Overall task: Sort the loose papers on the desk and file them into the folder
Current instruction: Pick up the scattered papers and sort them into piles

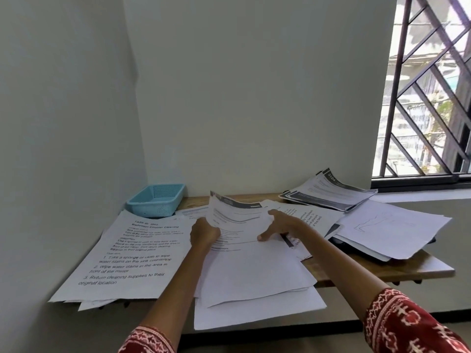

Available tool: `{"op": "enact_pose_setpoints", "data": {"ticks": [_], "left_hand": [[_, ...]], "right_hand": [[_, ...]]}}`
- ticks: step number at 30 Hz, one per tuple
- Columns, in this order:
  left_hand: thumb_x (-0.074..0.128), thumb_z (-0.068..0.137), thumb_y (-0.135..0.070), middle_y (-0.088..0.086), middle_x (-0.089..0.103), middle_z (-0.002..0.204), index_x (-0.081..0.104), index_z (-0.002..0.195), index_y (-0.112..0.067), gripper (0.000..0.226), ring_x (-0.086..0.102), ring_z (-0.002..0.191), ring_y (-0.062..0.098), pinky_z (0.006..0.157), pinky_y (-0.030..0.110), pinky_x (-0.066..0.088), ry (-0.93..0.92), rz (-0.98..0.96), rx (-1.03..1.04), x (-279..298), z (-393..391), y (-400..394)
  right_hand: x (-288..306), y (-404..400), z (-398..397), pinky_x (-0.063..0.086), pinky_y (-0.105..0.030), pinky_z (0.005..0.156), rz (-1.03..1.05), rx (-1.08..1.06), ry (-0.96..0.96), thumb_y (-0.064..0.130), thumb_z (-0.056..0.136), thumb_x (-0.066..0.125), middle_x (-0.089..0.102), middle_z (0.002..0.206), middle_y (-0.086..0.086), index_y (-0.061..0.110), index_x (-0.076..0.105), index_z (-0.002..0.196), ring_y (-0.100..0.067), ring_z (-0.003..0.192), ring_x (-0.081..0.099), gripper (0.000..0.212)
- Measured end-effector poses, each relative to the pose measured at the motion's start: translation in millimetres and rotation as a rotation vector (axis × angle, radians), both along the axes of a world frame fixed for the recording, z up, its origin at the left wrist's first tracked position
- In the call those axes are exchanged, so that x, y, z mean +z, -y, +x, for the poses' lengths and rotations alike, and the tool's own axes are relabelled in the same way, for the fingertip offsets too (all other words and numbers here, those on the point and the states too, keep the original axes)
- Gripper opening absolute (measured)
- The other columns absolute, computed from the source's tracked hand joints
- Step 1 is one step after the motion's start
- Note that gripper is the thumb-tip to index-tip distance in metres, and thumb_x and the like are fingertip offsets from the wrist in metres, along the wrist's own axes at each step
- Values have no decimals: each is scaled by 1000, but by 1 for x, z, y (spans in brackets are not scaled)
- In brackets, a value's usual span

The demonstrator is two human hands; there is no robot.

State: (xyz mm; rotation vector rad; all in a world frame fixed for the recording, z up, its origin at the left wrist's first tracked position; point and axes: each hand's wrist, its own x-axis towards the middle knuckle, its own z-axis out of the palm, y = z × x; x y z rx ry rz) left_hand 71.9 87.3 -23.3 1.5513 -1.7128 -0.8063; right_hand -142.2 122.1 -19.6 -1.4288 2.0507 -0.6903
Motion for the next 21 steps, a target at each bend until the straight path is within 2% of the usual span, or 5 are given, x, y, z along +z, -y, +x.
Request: {"op": "enact_pose_setpoints", "data": {"ticks": [5, 9, 12, 15, 21], "left_hand": [[50, 92, -11, 9, 62, 117, 56, 115, -9, 24, 59, 104, 28, 72, 28, 43, 112, -243, 59, -2, -16, -17], [45, 94, -9, 10, 63, 115, 57, 113, -8, 22, 59, 102, 28, 74, 31, 46, 68, -261, 130, -15, -14, -11], [46, 95, -10, 12, 64, 114, 62, 112, -7, 23, 61, 101, 31, 81, 37, 51, -3, -272, 202, -26, -8, -6], [47, 95, -9, 14, 66, 110, 65, 113, -3, 25, 61, 101, 31, 75, 33, 47, 11, -395, 195, -29, -9, -8], [53, 90, 1, 11, 63, 68, 66, 88, 3, 14, 56, 63, 28, 57, 27, 37, -168, -696, 87, -21, -13, -15]], "right_hand": [[-2, 1, -10, 28, -44, 112, -94, -111, 143, 24, 75, 80, 15, 158, -10, 7, 17, 150, -32, 142, 22, 100], [0, 0, -15, 37, -40, 102, -84, -148, 199, 17, 73, 81, 36, 146, -16, 0, 36, 140, -32, 131, 38, 83], [0, 1, -18, 49, -37, 86, -53, -171, 170, 17, 71, 83, 61, 115, -20, -5, 53, 127, -26, 97, 56, 66], [0, 3, -17, 42, -28, 68, -28, -159, 160, 21, 67, 86, 56, 85, -13, 3, 64, 98, -20, 70, 50, 42], [-3, 0, -9, 39, -29, 73, -131, -199, 284, 35, 69, 83, 54, 109, -13, 0, 54, 115, -25, 90, 57, 64]]}}
